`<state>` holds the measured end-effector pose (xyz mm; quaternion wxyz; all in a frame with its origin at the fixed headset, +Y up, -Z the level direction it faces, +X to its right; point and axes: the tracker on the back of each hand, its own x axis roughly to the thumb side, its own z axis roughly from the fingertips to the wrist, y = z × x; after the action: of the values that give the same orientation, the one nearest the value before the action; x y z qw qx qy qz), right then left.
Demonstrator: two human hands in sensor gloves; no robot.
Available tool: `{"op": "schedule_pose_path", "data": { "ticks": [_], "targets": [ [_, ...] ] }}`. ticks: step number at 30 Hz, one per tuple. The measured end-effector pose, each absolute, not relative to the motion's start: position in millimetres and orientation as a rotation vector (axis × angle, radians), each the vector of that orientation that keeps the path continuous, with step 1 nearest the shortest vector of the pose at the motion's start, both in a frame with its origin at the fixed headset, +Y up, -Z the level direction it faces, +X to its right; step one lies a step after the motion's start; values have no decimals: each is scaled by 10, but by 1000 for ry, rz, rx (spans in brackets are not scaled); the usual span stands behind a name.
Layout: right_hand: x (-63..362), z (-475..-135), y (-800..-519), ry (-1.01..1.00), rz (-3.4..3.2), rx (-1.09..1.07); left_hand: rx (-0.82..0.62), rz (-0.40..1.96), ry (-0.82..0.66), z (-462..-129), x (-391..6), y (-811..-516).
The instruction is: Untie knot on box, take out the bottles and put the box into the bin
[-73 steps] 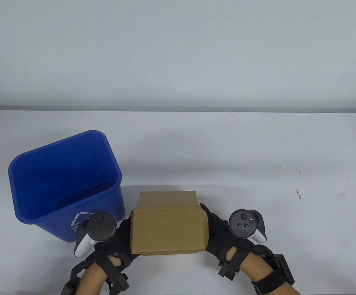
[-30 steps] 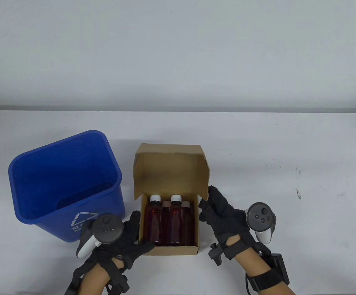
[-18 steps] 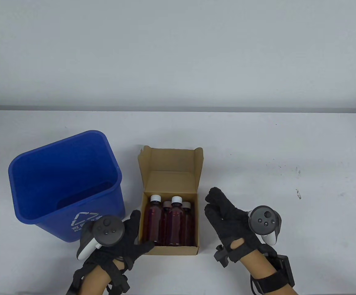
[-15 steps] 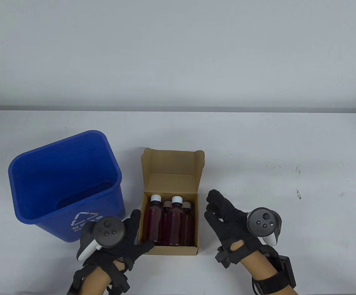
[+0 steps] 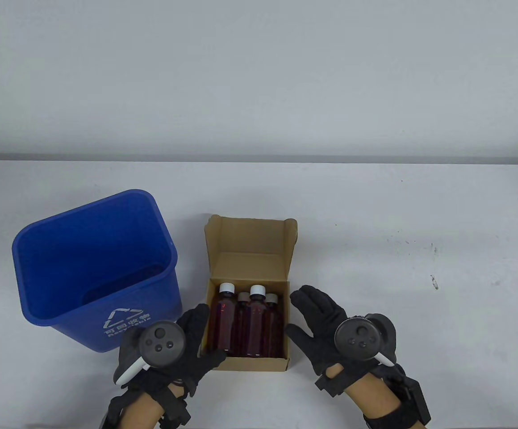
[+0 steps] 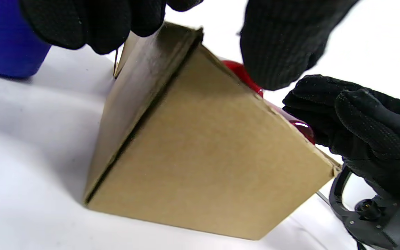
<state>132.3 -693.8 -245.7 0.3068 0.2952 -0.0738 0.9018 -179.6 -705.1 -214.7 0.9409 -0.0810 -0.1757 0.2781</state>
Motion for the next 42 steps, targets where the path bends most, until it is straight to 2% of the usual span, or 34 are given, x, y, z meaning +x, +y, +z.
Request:
{"op": "schedule_pose_path", "data": {
  "ticks": [6, 13, 24, 30, 36, 42],
  "targets": [
    [1189, -2376, -6994, -140, 2505, 865, -108, 452, -366, -2137, -1729, -7074],
    [1069, -2327, -7106, -61, 2617, 904, -133, 407, -384, -2149, -1650, -7146],
    [1027, -2292, -7109, 16, 2670, 829, -174, 438, -389, -2170, -1648, -7158],
    [982, -2278, -6980, 21, 2671, 773, -181, 447, -386, -2179, -1656, -7159],
    [777, -2228, -6714, -123, 2772, 760, -185, 454, -386, -2185, -1657, -7163],
    [475, -2338, -6549, 15, 2877, 639, -189, 460, -386, -2187, -1661, -7164]
  ]
}}
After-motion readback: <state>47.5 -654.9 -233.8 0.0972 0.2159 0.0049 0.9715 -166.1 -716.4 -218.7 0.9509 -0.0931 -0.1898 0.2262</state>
